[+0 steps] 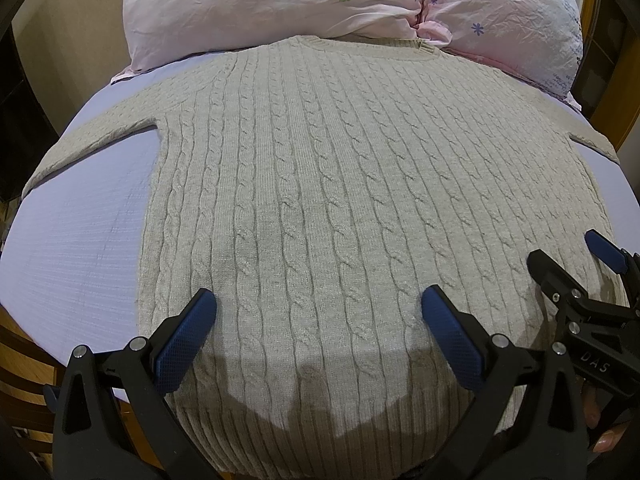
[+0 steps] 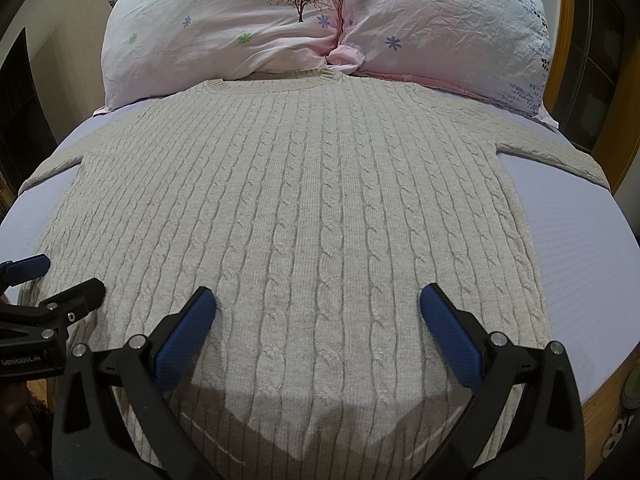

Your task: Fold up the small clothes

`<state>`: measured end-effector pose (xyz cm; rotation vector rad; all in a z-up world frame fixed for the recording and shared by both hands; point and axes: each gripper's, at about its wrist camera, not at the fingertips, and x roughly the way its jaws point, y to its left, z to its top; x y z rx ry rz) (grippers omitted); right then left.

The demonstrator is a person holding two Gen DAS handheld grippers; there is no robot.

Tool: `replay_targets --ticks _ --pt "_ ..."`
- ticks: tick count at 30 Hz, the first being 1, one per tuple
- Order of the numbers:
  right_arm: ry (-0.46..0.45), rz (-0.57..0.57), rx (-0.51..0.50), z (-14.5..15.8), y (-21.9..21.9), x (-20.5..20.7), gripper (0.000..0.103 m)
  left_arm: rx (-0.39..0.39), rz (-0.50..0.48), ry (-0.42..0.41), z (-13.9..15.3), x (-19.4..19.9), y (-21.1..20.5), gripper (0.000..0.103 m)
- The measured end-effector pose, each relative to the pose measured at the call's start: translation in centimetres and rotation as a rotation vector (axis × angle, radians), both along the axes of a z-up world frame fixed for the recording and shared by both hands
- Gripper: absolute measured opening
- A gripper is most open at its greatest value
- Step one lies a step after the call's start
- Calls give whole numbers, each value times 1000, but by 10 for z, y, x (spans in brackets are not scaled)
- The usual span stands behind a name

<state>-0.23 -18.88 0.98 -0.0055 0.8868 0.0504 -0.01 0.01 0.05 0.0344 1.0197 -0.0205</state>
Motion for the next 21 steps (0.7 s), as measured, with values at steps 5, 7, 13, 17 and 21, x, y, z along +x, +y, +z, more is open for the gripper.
replay_targets --ticks 5,7,13,17,21 --pt "-1 0 0 0 0 0 101 0 0 -1 0 1 0 102" --pt "-1 0 0 0 0 0 101 0 0 0 0 1 0 102" --pt "-1 0 0 0 0 -1 101 0 0 -1 4 1 3 102" --pt "-1 0 0 0 0 -1 101 0 -1 -1 4 2 1 102" --pt "-1 0 -1 -3 1 -2 101 0 -1 -2 3 1 1 102"
